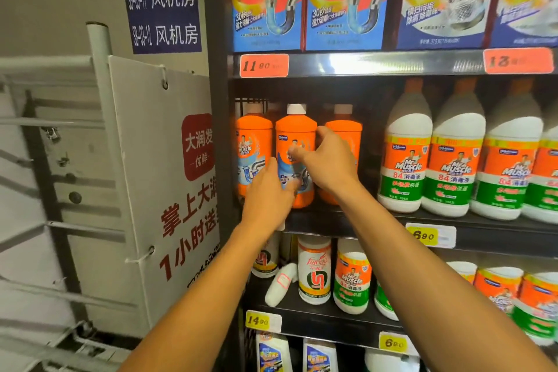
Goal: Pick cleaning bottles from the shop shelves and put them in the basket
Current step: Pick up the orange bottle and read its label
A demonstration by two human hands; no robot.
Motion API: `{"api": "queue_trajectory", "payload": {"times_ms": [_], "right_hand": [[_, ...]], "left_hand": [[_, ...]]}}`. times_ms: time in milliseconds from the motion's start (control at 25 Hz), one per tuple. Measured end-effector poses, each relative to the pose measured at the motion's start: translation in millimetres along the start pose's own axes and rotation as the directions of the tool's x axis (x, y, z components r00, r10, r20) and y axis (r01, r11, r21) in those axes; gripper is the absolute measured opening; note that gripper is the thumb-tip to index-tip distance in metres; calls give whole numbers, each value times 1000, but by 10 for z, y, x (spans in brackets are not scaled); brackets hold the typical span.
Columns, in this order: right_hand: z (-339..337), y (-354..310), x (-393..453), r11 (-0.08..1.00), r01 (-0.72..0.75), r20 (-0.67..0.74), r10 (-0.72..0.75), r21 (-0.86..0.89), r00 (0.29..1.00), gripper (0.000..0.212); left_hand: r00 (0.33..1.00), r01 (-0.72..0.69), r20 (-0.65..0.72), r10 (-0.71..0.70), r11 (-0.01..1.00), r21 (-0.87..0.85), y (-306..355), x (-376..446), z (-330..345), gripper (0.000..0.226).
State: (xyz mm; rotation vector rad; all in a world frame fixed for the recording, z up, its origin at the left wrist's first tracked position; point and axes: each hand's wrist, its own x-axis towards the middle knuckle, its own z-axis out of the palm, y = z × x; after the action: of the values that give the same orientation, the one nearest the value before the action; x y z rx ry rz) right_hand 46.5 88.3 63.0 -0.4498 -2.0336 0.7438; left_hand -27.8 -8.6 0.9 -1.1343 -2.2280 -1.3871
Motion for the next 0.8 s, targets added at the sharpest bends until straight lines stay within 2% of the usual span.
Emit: {"api": "queue_trajectory", "payload": {"times_ms": [160,240,320,360,440,520,640,800], "right_hand": [[-13,52,-52,998,60,-38,-62,-30,997,44],[-125,132,-84,992,104,-179,-116,-74,977,42],[-270,270,-68,992,120,-337,-125,-36,933,38],[-328,342,-55,993,115,-370,-114,-19,922,40],[-378,488,-32,996,76,-333,-84,-37,939,53],[-359,600,-20,999,18,-222,-25,-32,975,64],[-330,725,2,990,-50,-54,57,130,997,63],[-337,833,59,974,-85,19,83,208,996,62]], "left_hand": [[999,-22,-20,25,993,116,1,-68,120,81],[999,-16,-40,23,986,167,9,-52,146,81],[998,-2,-61,13,985,173,21,-36,173,81],[998,1,-69,12,982,188,27,-28,187,82],[996,-4,-84,26,967,255,47,-30,224,83],[995,-5,-95,36,952,306,63,-33,247,85],[995,-13,-93,41,958,286,41,-36,242,86],[995,-45,-74,69,959,279,-43,-81,187,85]]}}
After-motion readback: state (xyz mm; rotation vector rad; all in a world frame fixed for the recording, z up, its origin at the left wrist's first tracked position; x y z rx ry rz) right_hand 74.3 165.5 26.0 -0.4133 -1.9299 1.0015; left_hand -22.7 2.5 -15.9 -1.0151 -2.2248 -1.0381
